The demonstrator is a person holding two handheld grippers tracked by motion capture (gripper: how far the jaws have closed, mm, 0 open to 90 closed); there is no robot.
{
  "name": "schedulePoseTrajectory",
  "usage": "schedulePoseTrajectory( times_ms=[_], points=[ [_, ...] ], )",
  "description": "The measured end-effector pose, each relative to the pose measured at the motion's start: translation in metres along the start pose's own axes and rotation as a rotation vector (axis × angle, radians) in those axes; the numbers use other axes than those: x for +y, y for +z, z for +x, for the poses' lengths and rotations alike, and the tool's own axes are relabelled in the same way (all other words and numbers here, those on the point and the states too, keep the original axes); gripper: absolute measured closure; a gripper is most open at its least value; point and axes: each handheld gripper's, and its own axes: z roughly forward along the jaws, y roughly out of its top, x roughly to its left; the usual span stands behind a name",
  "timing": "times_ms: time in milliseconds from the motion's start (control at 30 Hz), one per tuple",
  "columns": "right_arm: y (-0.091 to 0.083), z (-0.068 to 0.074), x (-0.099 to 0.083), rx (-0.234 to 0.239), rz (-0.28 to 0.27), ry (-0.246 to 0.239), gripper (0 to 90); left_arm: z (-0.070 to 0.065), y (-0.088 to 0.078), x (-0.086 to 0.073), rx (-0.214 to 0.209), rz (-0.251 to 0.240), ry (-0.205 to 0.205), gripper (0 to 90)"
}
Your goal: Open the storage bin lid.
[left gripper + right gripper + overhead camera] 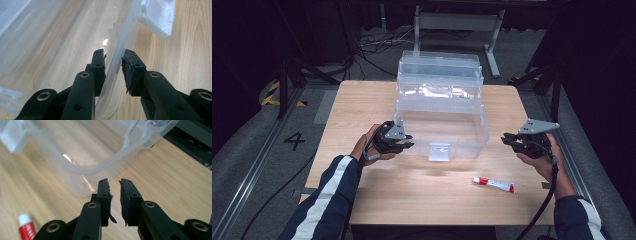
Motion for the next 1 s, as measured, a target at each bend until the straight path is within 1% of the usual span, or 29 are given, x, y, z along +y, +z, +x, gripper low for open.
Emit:
schedulePoseTrajectory(
  times_ms=[33, 67, 133, 167, 200, 233, 267, 300, 333, 367, 400, 500, 533, 600, 667, 767, 833, 900, 933, 1000],
  points=[
    [0.000, 0.003, -0.005, 0.014, 0.005, 0.004, 78.1, -0.001, 0.000, 0.000, 0.000, 0.002, -0.006, 71.6],
    [-0.001, 0.005, -0.007, 0.023, 0.012, 0.002, 78.0, 0.000, 0.000, 0.001, 0.005, -0.002, 0.005, 71.2],
    [0.000, 0.012, -0.014, 0.050, 0.028, -0.011, 77.1, -0.002, 0.000, 0.002, 0.015, 0.000, -0.004, 69.2],
    [0.001, 0.015, -0.017, 0.061, 0.038, -0.012, 76.7, -0.003, 0.000, 0.002, 0.010, -0.002, -0.004, 69.1],
    [0.002, 0.018, -0.020, 0.078, 0.045, -0.015, 75.7, -0.003, 0.000, 0.003, 0.010, -0.017, 0.000, 68.5],
    [0.003, 0.021, -0.022, 0.096, 0.055, -0.022, 75.0, -0.004, 0.000, 0.004, 0.016, -0.019, -0.004, 67.8],
    [0.005, 0.027, -0.026, 0.119, 0.088, -0.039, 72.7, -0.005, 0.000, 0.006, 0.016, -0.018, -0.006, 66.8],
    [0.005, 0.027, -0.026, 0.119, 0.088, -0.039, 72.7, -0.005, 0.000, 0.006, 0.016, -0.018, -0.006, 65.8],
    [0.007, 0.031, -0.028, 0.141, 0.100, -0.053, 71.9, -0.005, -0.001, 0.006, 0.021, -0.020, 0.000, 65.8],
    [0.009, 0.036, -0.032, 0.175, 0.125, -0.064, 69.7, -0.006, -0.003, 0.007, 0.018, -0.034, -0.006, 65.8],
    [0.009, 0.036, -0.032, 0.175, 0.125, -0.064, 69.7, -0.006, -0.003, 0.007, 0.018, -0.034, -0.006, 65.3],
    [0.014, 0.045, -0.039, 0.232, 0.165, -0.056, 65.6, -0.007, -0.008, 0.009, 0.035, -0.048, -0.001, 64.8],
    [0.014, 0.045, -0.039, 0.232, 0.165, -0.056, 65.6, -0.007, -0.008, 0.009, 0.035, -0.048, -0.001, 63.8],
    [0.017, 0.049, -0.041, 0.251, 0.188, -0.076, 64.4, -0.007, -0.011, 0.009, 0.042, -0.050, -0.001, 64.0],
    [0.018, 0.052, -0.043, 0.271, 0.195, -0.071, 62.8, -0.007, -0.015, 0.008, 0.046, -0.048, -0.003, 63.8],
    [0.021, 0.055, -0.044, 0.294, 0.215, -0.088, 60.7, -0.009, -0.022, 0.007, 0.078, -0.025, -0.028, 62.9],
    [0.023, 0.057, -0.046, 0.312, 0.233, -0.099, 59.4, -0.009, -0.027, 0.005, 0.092, -0.032, -0.042, 62.2],
    [0.026, 0.059, -0.047, 0.321, 0.248, -0.102, 58.1, -0.010, -0.034, 0.001, 0.095, -0.043, -0.056, 61.6],
    [0.028, 0.061, -0.048, 0.338, 0.259, -0.112, 57.3, -0.011, -0.037, -0.001, 0.105, -0.041, -0.053, 60.7],
    [0.031, 0.063, -0.049, 0.351, 0.285, -0.127, 56.2, -0.012, -0.042, -0.005, 0.109, -0.042, -0.059, 58.7]
  ],
)
